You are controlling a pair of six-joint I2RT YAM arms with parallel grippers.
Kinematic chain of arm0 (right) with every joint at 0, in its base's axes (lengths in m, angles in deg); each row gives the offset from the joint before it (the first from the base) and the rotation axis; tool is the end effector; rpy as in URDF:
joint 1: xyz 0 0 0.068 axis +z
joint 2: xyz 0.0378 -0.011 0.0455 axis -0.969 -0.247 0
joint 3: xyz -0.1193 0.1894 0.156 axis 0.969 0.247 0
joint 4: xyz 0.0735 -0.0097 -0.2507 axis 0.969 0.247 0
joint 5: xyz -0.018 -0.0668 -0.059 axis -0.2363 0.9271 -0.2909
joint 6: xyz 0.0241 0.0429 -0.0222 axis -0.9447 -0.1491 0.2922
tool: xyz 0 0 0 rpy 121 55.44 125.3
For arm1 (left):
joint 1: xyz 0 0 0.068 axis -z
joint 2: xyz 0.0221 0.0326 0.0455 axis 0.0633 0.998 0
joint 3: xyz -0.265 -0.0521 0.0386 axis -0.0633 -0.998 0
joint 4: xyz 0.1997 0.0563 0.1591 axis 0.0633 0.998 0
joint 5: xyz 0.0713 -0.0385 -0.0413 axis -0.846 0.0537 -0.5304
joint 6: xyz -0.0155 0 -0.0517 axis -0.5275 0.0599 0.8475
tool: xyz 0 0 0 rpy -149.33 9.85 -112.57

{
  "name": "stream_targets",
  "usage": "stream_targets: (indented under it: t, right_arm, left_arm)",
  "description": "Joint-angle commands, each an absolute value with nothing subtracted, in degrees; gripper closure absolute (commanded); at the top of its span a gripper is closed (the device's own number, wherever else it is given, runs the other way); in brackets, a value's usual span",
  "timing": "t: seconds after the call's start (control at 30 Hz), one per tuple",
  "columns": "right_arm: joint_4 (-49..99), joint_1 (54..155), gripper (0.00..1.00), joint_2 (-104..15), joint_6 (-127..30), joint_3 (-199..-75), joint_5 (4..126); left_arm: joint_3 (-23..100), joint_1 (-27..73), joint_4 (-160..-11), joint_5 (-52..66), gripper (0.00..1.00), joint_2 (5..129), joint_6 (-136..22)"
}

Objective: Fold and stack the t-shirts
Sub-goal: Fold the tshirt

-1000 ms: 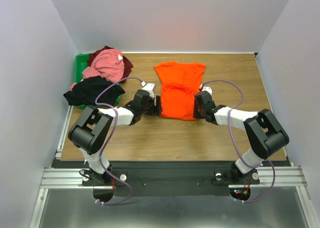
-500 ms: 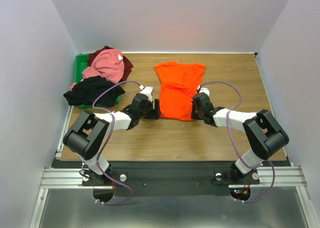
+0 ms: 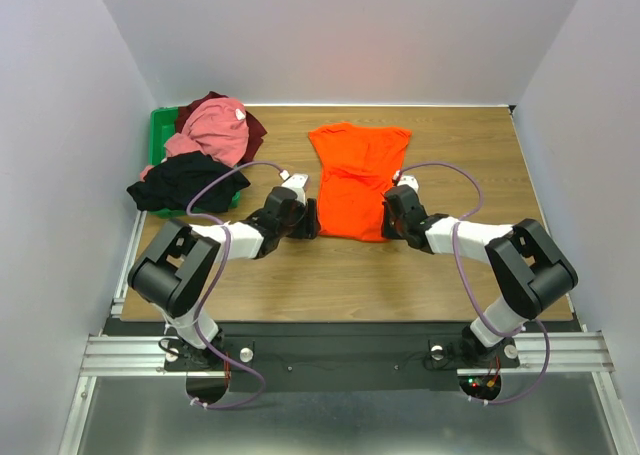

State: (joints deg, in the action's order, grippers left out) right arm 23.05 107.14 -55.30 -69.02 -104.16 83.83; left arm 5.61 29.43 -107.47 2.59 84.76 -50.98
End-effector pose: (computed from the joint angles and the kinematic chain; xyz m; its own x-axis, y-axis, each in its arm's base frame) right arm 0.2664 0.1544 0.1532 -0.7379 0.0752 -0.6707 -0.0632 0.9817 0.1797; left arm 0.2693 -0.1782 0.1606 -0.5770 0.0117 -0.8166 0.4409 0.8461 -0.2995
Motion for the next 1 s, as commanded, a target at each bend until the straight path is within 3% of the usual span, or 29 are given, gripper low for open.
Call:
stream_targets:
  t: [0.0,0.2,0.33,0.73,0.97]
  right_arm:
    - [25.29,108.13,0.8,-55.62,-69.5,-102.31,83.12]
    - [25.2,108.13,0.8,-55.88,-69.33,-102.4,83.2]
    - [25.2,108.13,0.8,-55.7,-69.24,-102.4,83.2]
    - [25.2,108.22,0.82,-53.6,-69.06,-101.35,83.38]
    - [25.64,108.13,0.97,-47.37,-68.36,-99.94,81.89]
  left_arm:
    - [7.56,29.86,-108.44,3.85,0.37,85.2,-52.26]
    - [8.27,29.86,-108.36,5.34,0.38,86.43,-53.05]
    - [8.35,29.86,-108.44,5.87,0.47,87.04,-53.32]
    - [8.09,29.86,-108.62,6.57,0.99,87.83,-53.05]
    - [5.98,29.86,-110.37,5.69,1.0,85.64,-52.09]
